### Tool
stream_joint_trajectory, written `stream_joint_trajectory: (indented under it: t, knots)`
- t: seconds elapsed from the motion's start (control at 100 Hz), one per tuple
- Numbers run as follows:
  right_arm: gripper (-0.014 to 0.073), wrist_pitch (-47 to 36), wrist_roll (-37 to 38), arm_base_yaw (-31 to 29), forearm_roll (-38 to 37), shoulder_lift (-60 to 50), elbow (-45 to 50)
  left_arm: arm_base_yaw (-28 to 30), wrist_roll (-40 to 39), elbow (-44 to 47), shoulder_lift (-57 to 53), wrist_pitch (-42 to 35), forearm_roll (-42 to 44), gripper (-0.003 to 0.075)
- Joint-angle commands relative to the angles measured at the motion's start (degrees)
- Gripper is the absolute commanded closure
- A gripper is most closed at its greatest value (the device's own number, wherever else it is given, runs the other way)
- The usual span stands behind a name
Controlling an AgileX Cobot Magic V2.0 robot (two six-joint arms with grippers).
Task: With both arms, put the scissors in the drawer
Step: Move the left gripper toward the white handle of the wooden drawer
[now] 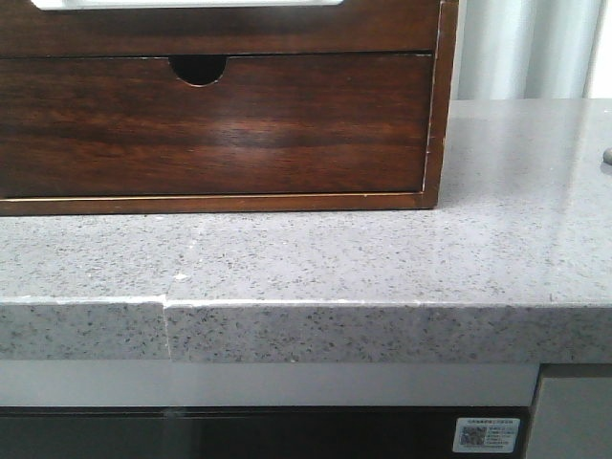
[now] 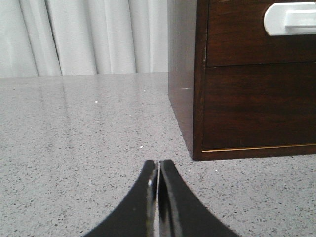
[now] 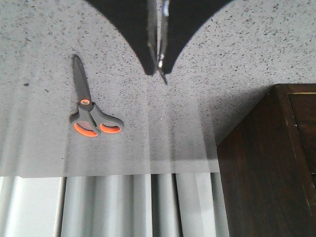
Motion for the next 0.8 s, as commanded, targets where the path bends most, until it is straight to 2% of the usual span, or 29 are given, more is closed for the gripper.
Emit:
stream_joint_trajectory:
  t: [0.0,0.7,0.79]
  knots:
    - [0.0663,-4.63,-0.35,-0.04,-0.01,-1.18,0.97,0.0,-0.61,1.96,-1.8,-4.19,-0.41,0.0741]
    - [0.0662,-4.78,-0.35,-0.04,-0.01,-1.18,0.97,0.0,-0.61,1.96,-1.8,-4.59,-0.41,0.0741]
    - [0.0662,-5.94,-0.35,-0.04,-1.69,-1.18,0.87,0.0,-0.61,1.96,-1.8,-5.76,-2.73,0.0741]
